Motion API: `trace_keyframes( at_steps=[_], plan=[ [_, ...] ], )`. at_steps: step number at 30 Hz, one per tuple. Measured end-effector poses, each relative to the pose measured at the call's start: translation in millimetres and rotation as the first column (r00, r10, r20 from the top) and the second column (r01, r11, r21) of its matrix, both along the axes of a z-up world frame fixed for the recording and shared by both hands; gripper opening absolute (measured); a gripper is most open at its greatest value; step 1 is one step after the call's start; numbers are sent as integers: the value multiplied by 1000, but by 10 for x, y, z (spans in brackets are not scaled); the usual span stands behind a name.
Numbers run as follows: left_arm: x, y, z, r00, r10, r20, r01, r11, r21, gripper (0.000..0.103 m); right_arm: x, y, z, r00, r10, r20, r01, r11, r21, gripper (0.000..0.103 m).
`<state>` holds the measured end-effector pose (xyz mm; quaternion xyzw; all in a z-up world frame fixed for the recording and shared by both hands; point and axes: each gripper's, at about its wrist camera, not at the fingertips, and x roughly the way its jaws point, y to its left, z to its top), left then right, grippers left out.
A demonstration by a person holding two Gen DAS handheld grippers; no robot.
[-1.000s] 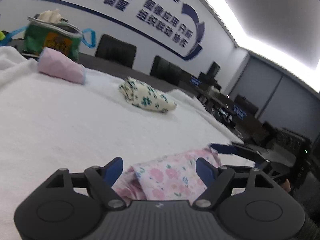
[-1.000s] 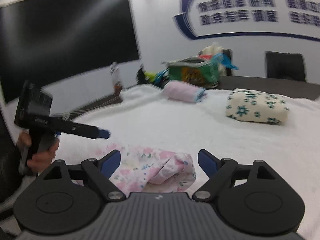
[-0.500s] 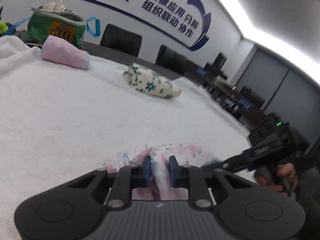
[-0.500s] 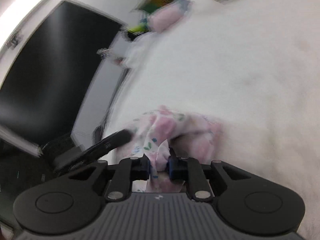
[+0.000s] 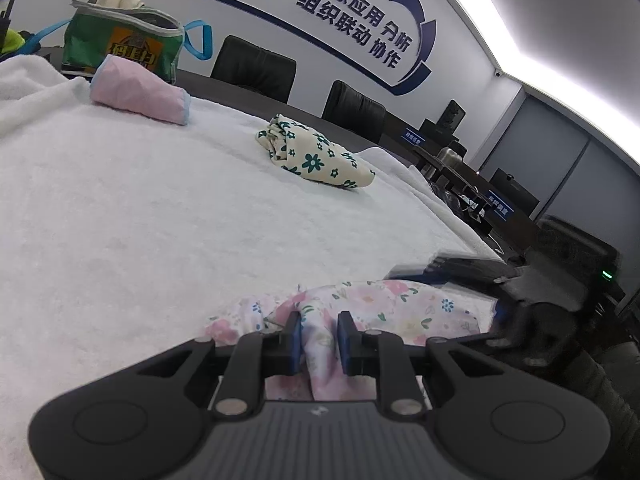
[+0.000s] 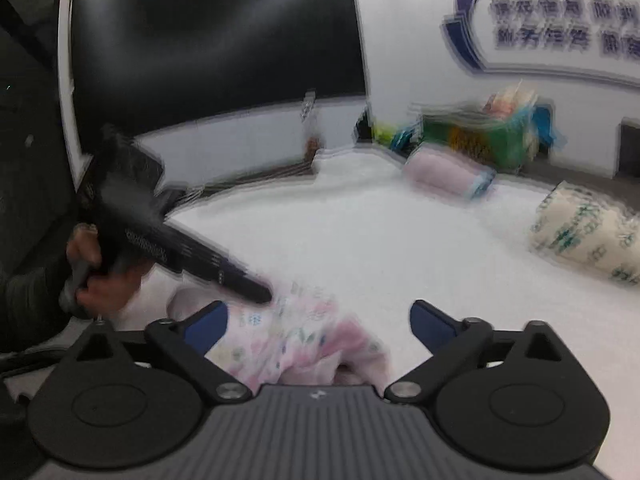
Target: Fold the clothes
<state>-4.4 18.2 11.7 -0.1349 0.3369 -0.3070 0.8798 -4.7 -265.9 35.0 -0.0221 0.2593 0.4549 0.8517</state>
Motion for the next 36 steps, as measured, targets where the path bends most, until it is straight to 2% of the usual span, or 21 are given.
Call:
trace_keyframes(
  at_steps=[1, 2, 3, 4, 7, 9, 10, 11, 14, 15, 16, 19, 20, 21, 24, 28, 29, 30, 31, 33, 36],
  plan=[
    [-3, 0, 5, 1000, 5, 1, -5, 1000, 7, 17, 103, 54, -57, 997, 34, -73, -34, 999, 0, 61],
    [-5, 0, 9, 1000, 9, 1, -9, 1000, 14, 17, 209, 43, -97, 988, 37, -149, -32, 999, 34, 38],
    [0, 17, 6, 1000, 7, 0, -7, 1000, 9, 18, 316, 26, -135, 973, 42, -228, -27, 997, 71, 28],
    [2, 27, 1, 1000, 12, -3, -12, 1000, 4, 18, 430, -38, -160, 942, 58, -332, -13, 991, 134, 24],
    [5, 56, -14, 999, 31, -13, -31, 999, -10, 30, 620, -190, -318, 820, 54, -569, 90, 971, 222, 23],
    [8, 76, -24, 999, 43, -20, -43, 999, -19, 41, 617, -242, -418, 756, 27, -654, 161, 961, 226, 23],
    [9, 85, -29, 999, 49, -24, -50, 998, -24, 42, 593, -258, -419, 757, 16, -653, 174, 959, 226, 23],
    [-15, 113, -12, 999, 50, -17, -51, 998, -40, 49, 572, -272, -417, 756, 5, -654, 188, 956, 225, 23],
    [-75, 214, 46, 996, 83, 12, -82, 992, -91, 86, 525, -296, -415, 742, -43, -670, 264, 936, 232, 30],
    [-69, 219, 48, 996, 91, 6, -91, 992, -85, 86, 493, -293, -399, 752, -61, -656, 278, 932, 231, 34],
    [-64, 225, 50, 995, 99, 0, -99, 992, -80, 86, 455, -300, -344, 769, -79, -635, 278, 935, 221, 36],
    [-44, 246, 37, 993, 114, -31, -116, 990, -74, 82, 218, -347, -58, 847, -203, -492, 329, 926, 186, 65],
    [-35, 257, 17, 992, 112, -51, -116, 990, -80, 82, 121, -390, 34, 863, -242, -442, 352, 918, 184, 76],
    [-25, 268, -2, 991, 109, -72, -115, 990, -86, 82, 24, -471, 103, 863, -289, -415, 387, 905, 174, 81],
    [27, 348, -29, 988, 87, -124, -107, 981, -163, 83, -207, -613, 159, 831, -382, -405, 475, 866, 156, 81],
    [174, 276, -87, 976, 53, -209, -88, 982, -164, 83, -322, -650, -54, 770, -409, -490, 542, 824, 164, 80],
    [196, 244, -106, 974, 44, -224, -81, 984, -159, 82, -300, -641, -139, 752, -409, -517, 556, 815, 164, 78],
    [194, 231, -99, 974, 51, -221, -86, 984, -155, 80, -278, -630, -223, 734, -408, -544, 569, 806, 164, 65],
    [192, 217, -95, 974, 44, -221, -80, 985, -155, 75, -245, -587, -300, 724, -397, -564, 574, 801, 173, 56],
    [202, 186, -109, 971, 20, -237, -61, 984, -168, 33, -169, -508, -416, 697, -386, -604, 594, 783, 184, 46],
    [194, 159, -116, 970, 2, -242, -47, 983, -179, 24, -117, -440, -473, 687, -391, -612, 611, 767, 196, 41]
  ],
)
